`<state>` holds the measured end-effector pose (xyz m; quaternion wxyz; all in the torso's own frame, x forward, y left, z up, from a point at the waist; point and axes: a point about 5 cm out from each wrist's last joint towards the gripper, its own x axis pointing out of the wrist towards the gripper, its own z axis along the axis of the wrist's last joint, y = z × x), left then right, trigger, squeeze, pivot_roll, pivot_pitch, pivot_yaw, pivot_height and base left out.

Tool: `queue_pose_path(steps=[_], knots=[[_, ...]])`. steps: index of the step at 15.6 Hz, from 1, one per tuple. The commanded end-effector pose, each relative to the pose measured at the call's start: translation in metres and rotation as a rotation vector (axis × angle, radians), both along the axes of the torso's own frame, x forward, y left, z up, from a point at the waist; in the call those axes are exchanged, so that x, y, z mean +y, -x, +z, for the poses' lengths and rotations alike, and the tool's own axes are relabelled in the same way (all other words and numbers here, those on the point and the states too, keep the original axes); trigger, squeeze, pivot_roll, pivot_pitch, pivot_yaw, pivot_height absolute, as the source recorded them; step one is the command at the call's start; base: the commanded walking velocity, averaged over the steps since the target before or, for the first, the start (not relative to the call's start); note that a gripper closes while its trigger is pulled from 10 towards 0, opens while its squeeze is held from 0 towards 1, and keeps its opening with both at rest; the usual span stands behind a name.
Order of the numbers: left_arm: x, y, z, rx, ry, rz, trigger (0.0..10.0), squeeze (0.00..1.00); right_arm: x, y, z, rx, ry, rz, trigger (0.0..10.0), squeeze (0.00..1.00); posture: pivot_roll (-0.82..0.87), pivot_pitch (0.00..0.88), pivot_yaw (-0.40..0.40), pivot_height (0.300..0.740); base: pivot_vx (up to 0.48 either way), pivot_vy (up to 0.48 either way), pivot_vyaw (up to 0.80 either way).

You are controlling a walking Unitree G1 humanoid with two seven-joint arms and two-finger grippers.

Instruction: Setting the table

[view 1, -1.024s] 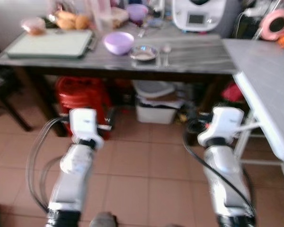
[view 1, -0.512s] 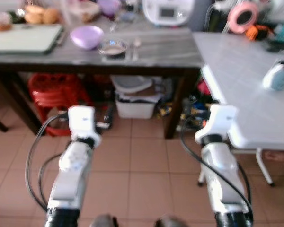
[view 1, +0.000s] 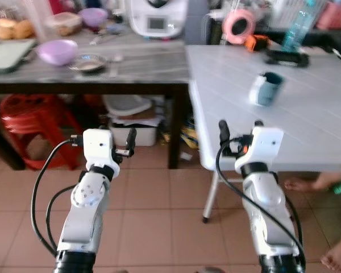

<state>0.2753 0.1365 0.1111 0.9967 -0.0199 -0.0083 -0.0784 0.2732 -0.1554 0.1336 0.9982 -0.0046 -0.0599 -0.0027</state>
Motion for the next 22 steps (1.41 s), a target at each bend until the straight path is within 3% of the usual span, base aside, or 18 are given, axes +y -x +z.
queue_pose_path(steps=[1, 5, 12, 16, 22], knots=[[-0.004, -0.002, 0.005, -0.015, -0.001, -0.019, 10.0, 0.00, -0.006, -0.001, 0.002, -0.009, 0.000, -0.023, 10.0, 0.00, -0.04, 0.000, 0.018, 0.740, 0.247, -0.409, 0.00], [-0.005, -0.003, 0.006, -0.022, 0.001, -0.023, 10.0, 0.00, -0.003, -0.004, 0.004, -0.014, 0.002, -0.011, 10.0, 0.00, -0.03, 0.000, 0.012, 0.740, 0.255, -0.402, 0.00], [-0.005, -0.003, 0.009, -0.045, 0.013, -0.041, 10.0, 0.00, -0.001, -0.004, 0.002, -0.008, -0.010, -0.001, 10.0, 0.00, -0.03, 0.000, 0.018, 0.740, 0.000, 0.000, 0.00], [-0.006, -0.002, 0.009, -0.050, 0.014, -0.057, 10.0, 0.00, 0.000, -0.004, 0.002, -0.005, -0.012, 0.003, 10.0, 0.00, -0.03, 0.000, 0.020, 0.740, 0.294, 0.000, -0.55], [-0.004, -0.002, 0.008, -0.042, 0.026, -0.028, 10.0, 0.00, 0.005, -0.004, 0.003, -0.008, 0.014, 0.045, 10.0, 0.00, -0.04, 0.000, 0.020, 0.740, 0.307, 0.000, 0.00]])
